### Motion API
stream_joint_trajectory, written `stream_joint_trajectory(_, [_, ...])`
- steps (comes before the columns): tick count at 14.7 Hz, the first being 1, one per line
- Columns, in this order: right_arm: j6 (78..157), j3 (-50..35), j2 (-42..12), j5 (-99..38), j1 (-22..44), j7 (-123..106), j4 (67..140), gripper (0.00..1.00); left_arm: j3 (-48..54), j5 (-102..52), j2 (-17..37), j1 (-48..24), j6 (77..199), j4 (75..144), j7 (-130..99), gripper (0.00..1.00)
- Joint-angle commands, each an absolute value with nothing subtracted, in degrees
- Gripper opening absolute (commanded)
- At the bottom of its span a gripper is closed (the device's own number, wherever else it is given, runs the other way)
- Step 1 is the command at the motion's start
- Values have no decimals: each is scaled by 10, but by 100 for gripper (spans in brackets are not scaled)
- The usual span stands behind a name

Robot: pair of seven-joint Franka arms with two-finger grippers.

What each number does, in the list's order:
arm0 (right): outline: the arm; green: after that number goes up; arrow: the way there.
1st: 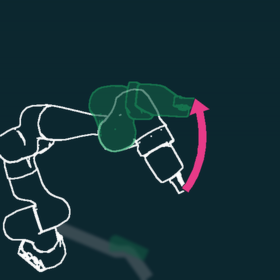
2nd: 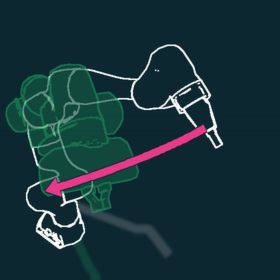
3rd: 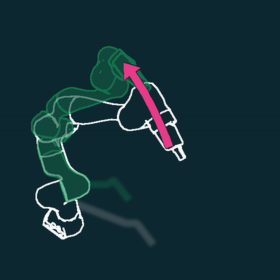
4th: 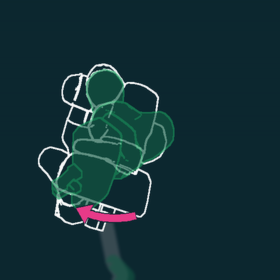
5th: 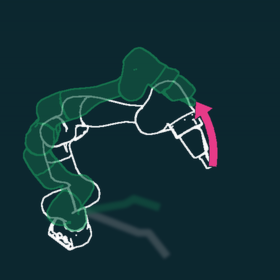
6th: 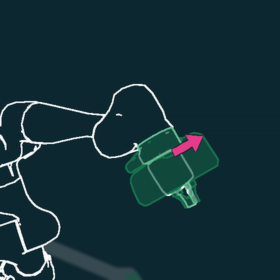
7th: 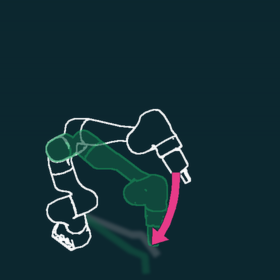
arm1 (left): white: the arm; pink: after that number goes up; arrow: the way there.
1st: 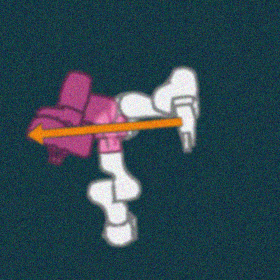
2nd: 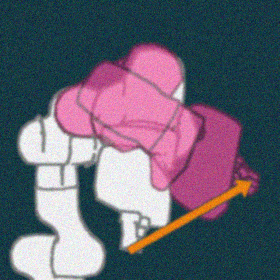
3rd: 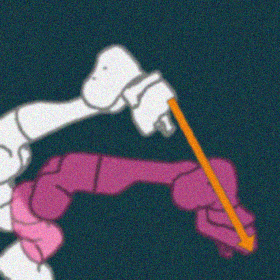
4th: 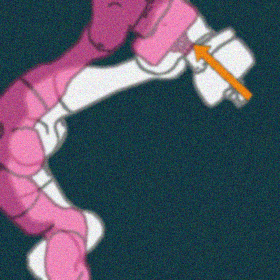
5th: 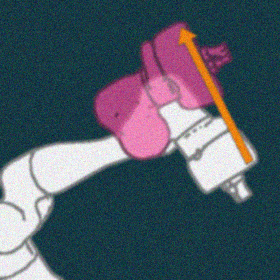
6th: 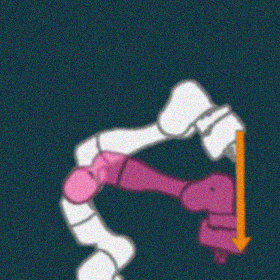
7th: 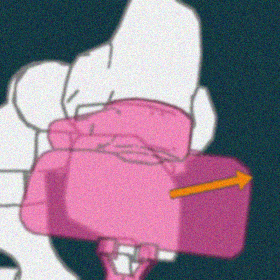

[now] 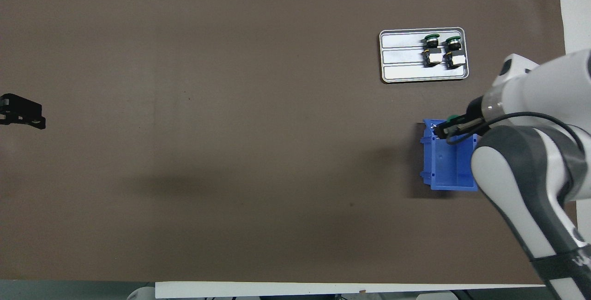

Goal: Place and press button with both arms
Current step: 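Carry the button into the blue bin and open the right gripper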

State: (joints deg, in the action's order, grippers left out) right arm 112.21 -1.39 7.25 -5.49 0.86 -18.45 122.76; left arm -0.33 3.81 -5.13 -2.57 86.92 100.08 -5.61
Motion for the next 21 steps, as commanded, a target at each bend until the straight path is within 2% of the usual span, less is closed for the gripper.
stream_joint_trajectory(1, [1136, -23, 97, -67, -31, -233, 1278, 0, -1, 47, -57, -21, 866, 1003, -55, 100])
stream_joint_trajectory(8, [1216, -23, 90, -66, -33, -240, 1331, 1, -1, 47, -57, -21, 866, 1003, -55, 100])
stream_joint_trajectory(14, [1271, -23, 61, -65, -30, -241, 1359, 7, -1, 47, -57, -21, 866, 1003, -55, 100])
stream_joint_trajectory(19, [1311, -24, 56, -65, -29, -241, 1388, 32, -1, 47, -57, -21, 866, 1003, -55, 100])
stream_joint_trajectory(21, [1314, -24, 56, -65, -28, -240, 1389, 37, -1, 47, -57, -21, 866, 1003, -55, 100])
